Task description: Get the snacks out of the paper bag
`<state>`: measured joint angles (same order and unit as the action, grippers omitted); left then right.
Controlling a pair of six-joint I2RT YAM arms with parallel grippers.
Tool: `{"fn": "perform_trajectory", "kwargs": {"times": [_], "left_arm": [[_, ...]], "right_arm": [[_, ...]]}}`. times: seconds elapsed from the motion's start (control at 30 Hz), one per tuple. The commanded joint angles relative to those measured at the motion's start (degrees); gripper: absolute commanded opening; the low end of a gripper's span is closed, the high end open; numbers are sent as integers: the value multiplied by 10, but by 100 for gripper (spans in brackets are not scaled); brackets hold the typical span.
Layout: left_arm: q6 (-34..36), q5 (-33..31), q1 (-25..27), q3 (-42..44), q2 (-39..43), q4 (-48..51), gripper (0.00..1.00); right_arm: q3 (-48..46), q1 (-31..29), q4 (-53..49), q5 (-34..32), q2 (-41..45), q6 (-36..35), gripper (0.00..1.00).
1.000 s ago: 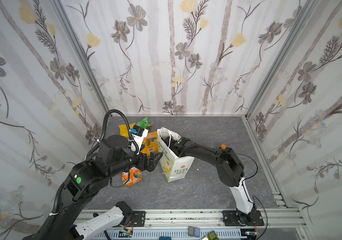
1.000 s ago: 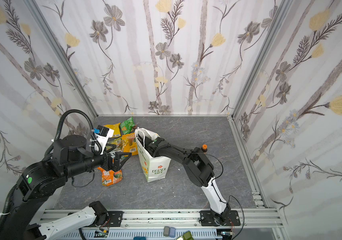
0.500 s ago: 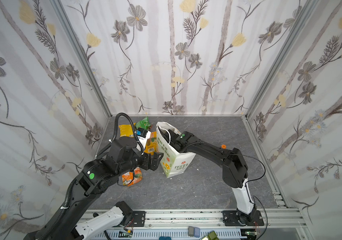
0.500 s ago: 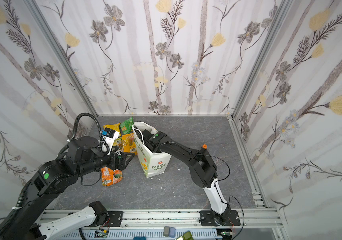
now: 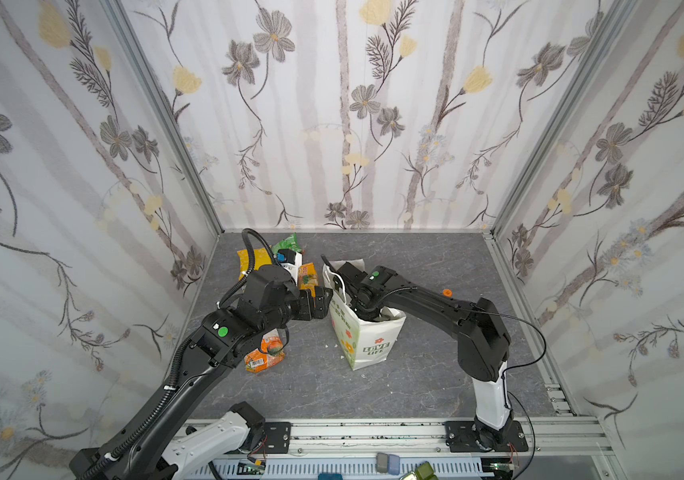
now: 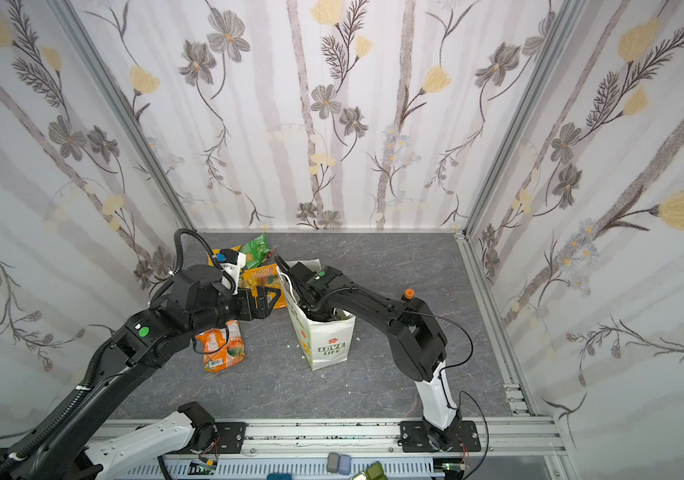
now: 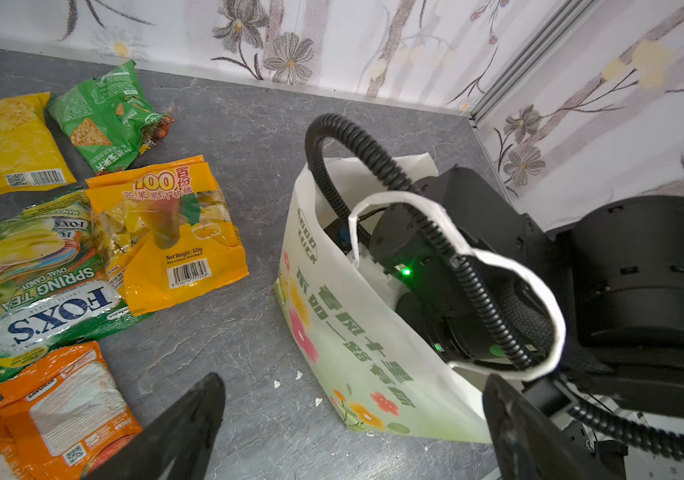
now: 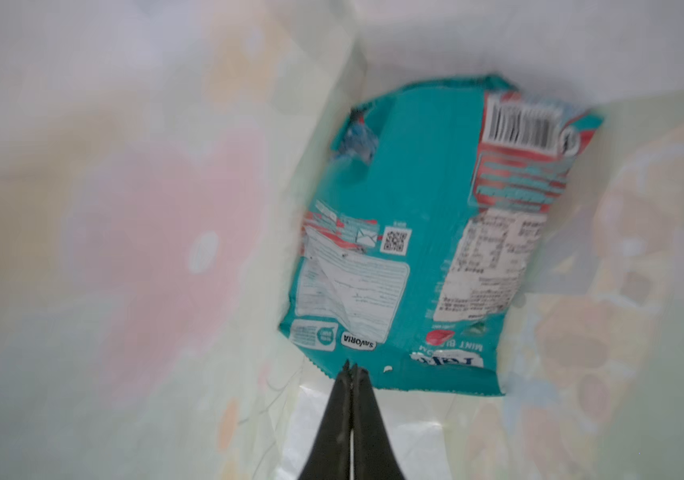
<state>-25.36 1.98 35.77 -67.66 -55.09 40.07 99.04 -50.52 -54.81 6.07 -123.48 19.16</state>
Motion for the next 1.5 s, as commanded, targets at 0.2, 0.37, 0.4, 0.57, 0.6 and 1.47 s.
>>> {"fn": "perform_trajectory", "kwargs": {"times": [0.2,0.37,0.4,0.57,0.6,1.47], "left_arm": [[-23,39,-13,15,11,-21,98],[-24,49,-14,14,8,-22,98],[-24,49,-14,13,8,-22,98],[-20,45,-14,7,16,-13,98],[-18,43,-14,6,18,-10,98],[-32,82,-14,6,-22,-15,94]], "right_arm": [[39,9,31,41,40,20,0],[68,16,31,49,49,24,0],[73,17,31,48,51,25,0],[97,21,31,39,67,33,0],[101,20,31,36,70,35,0],[128,-17,-74,-169,25,-10,39]]}}
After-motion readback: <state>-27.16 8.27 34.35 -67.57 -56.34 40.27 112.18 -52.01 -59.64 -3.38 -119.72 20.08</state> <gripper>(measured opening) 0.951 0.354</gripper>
